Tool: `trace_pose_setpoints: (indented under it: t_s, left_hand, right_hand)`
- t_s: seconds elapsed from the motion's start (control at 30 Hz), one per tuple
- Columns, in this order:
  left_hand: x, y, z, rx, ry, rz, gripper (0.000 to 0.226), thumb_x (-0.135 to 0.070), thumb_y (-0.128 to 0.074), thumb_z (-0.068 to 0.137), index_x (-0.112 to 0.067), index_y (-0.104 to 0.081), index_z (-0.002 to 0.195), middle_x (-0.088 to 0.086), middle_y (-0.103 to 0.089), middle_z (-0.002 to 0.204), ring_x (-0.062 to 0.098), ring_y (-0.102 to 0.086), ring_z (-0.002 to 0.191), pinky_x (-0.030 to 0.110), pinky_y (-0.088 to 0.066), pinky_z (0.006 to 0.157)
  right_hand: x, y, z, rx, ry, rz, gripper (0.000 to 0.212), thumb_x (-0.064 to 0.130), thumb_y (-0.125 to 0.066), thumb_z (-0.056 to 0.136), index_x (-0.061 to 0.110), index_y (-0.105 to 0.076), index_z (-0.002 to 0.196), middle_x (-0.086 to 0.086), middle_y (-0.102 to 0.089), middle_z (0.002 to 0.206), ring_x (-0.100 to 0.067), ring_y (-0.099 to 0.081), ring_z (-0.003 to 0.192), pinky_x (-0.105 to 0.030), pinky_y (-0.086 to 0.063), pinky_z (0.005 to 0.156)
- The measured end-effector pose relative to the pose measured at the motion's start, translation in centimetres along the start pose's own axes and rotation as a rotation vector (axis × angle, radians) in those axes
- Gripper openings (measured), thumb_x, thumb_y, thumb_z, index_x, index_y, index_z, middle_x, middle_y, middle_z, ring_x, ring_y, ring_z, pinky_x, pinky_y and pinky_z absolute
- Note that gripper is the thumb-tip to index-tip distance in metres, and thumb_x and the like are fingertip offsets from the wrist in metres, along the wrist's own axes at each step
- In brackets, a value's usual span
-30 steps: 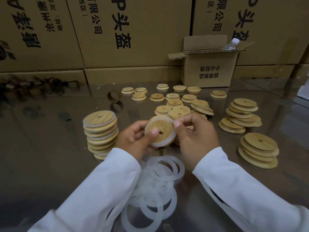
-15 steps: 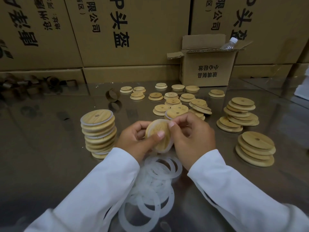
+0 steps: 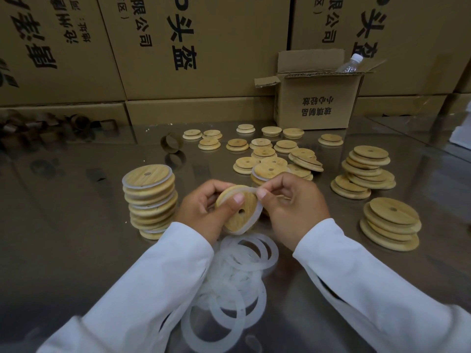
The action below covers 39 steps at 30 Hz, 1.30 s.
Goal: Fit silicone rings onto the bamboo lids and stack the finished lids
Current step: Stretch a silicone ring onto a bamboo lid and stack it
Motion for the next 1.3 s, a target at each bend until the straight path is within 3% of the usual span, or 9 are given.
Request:
trace_pose_setpoints:
  t_s: [0.17, 0.27, 0.37, 0.53, 0.7, 0.77, 0.87, 1.17, 1.3]
  left_hand:
    - [-0.2, 0.0, 0.0, 0.009, 0.009, -0.028, 0.008, -0.034, -0.072, 0.067, -0.035, -0.07, 0.074, -0.005, -0.07, 0.074, 0.01, -0.064, 0.072, 0.029, -0.048, 0.064]
    - [-0.3, 0.1, 0.0, -0.033, 0.022, -0.058, 0.013, -0.036, -0.071, 0.063, -0.028, -0.07, 0.073, -0.004, -0.071, 0.07, 0.009, -0.065, 0.067, 0.029, -0.05, 0.061]
    - [-0.3, 0.2, -0.1, -0.072, 0.038, -0.101, 0.025, -0.034, -0.065, 0.06, -0.019, -0.067, 0.08, -0.001, -0.07, 0.067, 0.012, -0.065, 0.064, 0.031, -0.053, 0.062]
    - [0.0, 0.2, 0.0, -0.065, 0.071, -0.133, 0.019, -0.033, -0.066, 0.06, -0.022, -0.071, 0.074, 0.002, -0.07, 0.068, 0.015, -0.065, 0.065, 0.037, -0.05, 0.069]
    - [-0.2, 0.3, 0.0, -0.074, 0.057, -0.126, 0.019, -0.034, -0.066, 0.061, -0.023, -0.071, 0.076, 0.002, -0.071, 0.074, 0.022, -0.065, 0.075, 0.043, -0.05, 0.075]
    - [-0.4, 0.4, 0.0, -0.083, 0.052, -0.12, 0.02, -0.033, -0.065, 0.061, -0.022, -0.07, 0.077, 0.001, -0.071, 0.073, 0.021, -0.065, 0.075, 0.044, -0.049, 0.077]
    - [-0.8, 0.6, 0.0, -0.083, 0.042, -0.092, 0.022, -0.032, -0.063, 0.063, -0.021, -0.068, 0.082, -0.002, -0.072, 0.072, 0.014, -0.066, 0.071, 0.042, -0.05, 0.077]
    - [-1.0, 0.8, 0.2, -0.096, 0.018, -0.166, 0.018, -0.025, -0.061, 0.069, -0.018, -0.067, 0.084, -0.005, -0.072, 0.07, 0.007, -0.067, 0.068, 0.024, -0.056, 0.064]
    - [-1.4, 0.8, 0.1, -0.107, -0.036, -0.094, 0.019, -0.032, -0.062, 0.065, -0.022, -0.066, 0.081, -0.006, -0.071, 0.069, 0.007, -0.067, 0.069, 0.026, -0.055, 0.067]
  right_hand:
    - [0.0, -0.2, 0.1, 0.02, -0.033, 0.083, 0.014, 0.016, -0.065, 0.084, 0.024, -0.063, 0.073, 0.01, -0.065, 0.078, -0.008, -0.062, 0.08, -0.03, -0.053, 0.077]
    - [0.4, -0.1, -0.2, 0.011, 0.026, 0.064, 0.011, 0.022, -0.067, 0.082, 0.03, -0.061, 0.077, 0.016, -0.063, 0.078, 0.003, -0.061, 0.076, -0.007, -0.047, 0.063]
    - [1.0, -0.2, -0.8, -0.031, 0.087, -0.001, 0.015, 0.027, -0.067, 0.081, 0.034, -0.056, 0.075, 0.02, -0.061, 0.075, 0.012, -0.057, 0.076, -0.001, -0.044, 0.058]
    - [1.6, 0.0, -1.0, -0.074, 0.145, -0.134, 0.015, 0.028, -0.063, 0.084, 0.032, -0.056, 0.072, 0.019, -0.062, 0.072, 0.002, -0.061, 0.072, -0.011, -0.049, 0.063]
    - [0.6, 0.1, -0.2, -0.008, 0.008, -0.063, 0.017, 0.023, -0.062, 0.086, 0.026, -0.059, 0.07, 0.016, -0.062, 0.075, 0.002, -0.056, 0.075, -0.007, -0.041, 0.065]
    - [0.6, 0.0, -0.1, 0.03, -0.014, -0.025, 0.016, 0.021, -0.063, 0.086, 0.023, -0.06, 0.07, 0.014, -0.063, 0.077, 0.0, -0.057, 0.078, -0.016, -0.045, 0.074]
    - [1.1, -0.1, -0.1, 0.058, 0.019, -0.045, 0.018, 0.021, -0.062, 0.086, 0.023, -0.059, 0.069, 0.016, -0.061, 0.077, 0.005, -0.055, 0.077, -0.01, -0.04, 0.07]
    - [1.6, 0.0, -0.2, 0.071, 0.025, -0.034, 0.016, 0.021, -0.062, 0.086, 0.02, -0.061, 0.07, 0.011, -0.063, 0.085, -0.002, -0.057, 0.083, -0.02, -0.044, 0.076]
    - [1.2, 0.0, -0.3, 0.059, 0.013, -0.026, 0.014, 0.02, -0.064, 0.085, 0.02, -0.062, 0.071, 0.01, -0.066, 0.081, -0.007, -0.061, 0.085, -0.027, -0.047, 0.08]
Point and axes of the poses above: each hand's wrist, its own z-axis towards the middle knuckle, its own y-axis out of the back of the hand, x = y × z, the point moved 7 cm from there along z, towards the middle knuckle
